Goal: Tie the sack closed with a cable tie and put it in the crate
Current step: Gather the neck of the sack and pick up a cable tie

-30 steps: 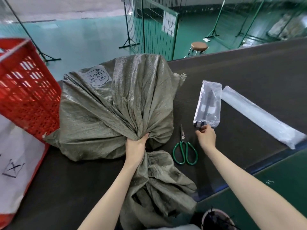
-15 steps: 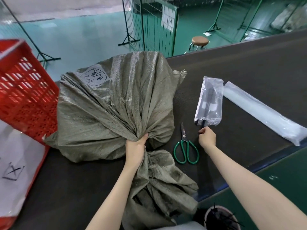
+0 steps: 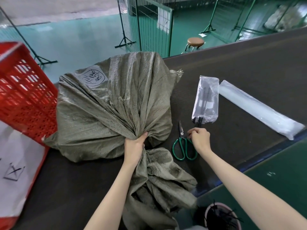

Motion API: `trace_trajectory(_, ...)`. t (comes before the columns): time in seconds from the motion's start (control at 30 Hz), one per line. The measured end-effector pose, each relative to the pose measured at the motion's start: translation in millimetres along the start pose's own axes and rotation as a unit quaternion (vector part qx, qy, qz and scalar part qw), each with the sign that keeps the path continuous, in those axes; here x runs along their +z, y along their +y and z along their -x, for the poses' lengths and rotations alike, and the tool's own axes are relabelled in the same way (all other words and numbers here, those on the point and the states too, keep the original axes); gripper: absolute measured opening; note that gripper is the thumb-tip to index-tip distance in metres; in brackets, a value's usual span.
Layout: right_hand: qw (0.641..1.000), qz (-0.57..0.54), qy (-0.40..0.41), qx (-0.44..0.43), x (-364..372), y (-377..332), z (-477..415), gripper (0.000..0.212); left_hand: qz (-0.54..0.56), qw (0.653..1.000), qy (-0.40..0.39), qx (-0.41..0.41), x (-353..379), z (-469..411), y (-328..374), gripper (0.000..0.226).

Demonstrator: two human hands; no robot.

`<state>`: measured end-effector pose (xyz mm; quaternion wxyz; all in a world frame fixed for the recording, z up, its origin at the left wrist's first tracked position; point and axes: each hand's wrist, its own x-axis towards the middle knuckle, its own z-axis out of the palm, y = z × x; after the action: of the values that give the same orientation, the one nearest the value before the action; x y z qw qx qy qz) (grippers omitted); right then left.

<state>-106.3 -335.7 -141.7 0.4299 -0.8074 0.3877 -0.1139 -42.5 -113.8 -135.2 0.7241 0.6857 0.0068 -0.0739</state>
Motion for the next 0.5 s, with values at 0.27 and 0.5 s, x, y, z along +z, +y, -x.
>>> trace_trajectory(0.27, 0.983, -0.011, -0.052, -0.175, 2, -13, 42, 0.018, 0.019, 1.0, -0.007, -0.011, -4, 6, 4, 0.027)
trace_trajectory(0.5, 0.923, 0.045, -0.04, -0.38, 3, -11, 70, 0.014, 0.012, 0.999, -0.014, -0.035, -7, 7, 7, 0.027)
